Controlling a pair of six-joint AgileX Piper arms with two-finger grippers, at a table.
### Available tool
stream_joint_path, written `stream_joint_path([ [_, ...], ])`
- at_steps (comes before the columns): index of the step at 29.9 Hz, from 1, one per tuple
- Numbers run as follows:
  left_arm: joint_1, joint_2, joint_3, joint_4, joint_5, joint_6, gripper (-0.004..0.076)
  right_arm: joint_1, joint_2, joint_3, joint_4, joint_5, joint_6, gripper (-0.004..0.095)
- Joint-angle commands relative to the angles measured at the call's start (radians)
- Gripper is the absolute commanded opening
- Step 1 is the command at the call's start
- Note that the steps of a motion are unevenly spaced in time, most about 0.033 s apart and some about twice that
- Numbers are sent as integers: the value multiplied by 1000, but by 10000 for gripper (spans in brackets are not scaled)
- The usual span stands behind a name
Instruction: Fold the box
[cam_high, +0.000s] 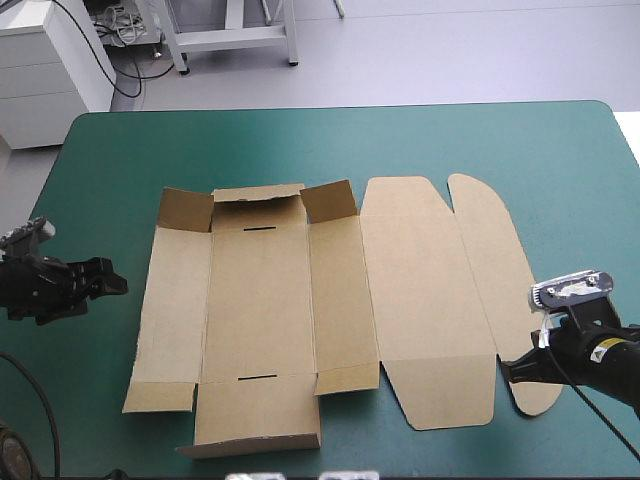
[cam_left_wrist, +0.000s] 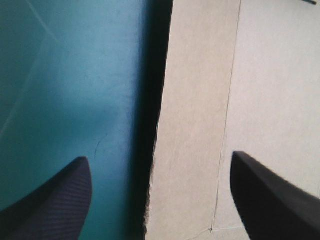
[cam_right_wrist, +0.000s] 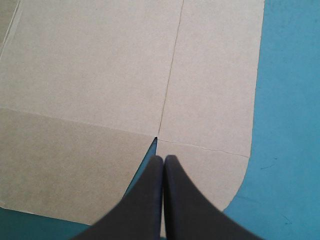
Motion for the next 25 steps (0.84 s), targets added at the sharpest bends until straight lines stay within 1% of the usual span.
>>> stream_joint_path([
  [1, 0, -24, 38, -30, 21, -2, 584, -8, -4, -24, 0, -40, -10, -21],
  [4, 0, -24, 96, 4, 6, -2, 584, -8, -4, -24, 0, -33, -10, -21],
  [9, -2, -24, 204, -8, -73, -5, 584, -8, -4, -24, 0, -33, -10, -21],
  [13, -2, -24, 291, -23, -120, 28, 584, -8, -4, -24, 0, -33, -10, -21],
  [17, -2, -24, 357, -105, -170, 98, 584, -8, -4, -24, 0, -33, -10, -21],
  [19, -2, -19, 377, -140, -166, 130, 583, -8, -4, -24, 0, -33, -10, -21],
  [25, -2, -17, 401, -215, -100, 182, 583, -8, -4, -24, 0, -33, -10, -21],
])
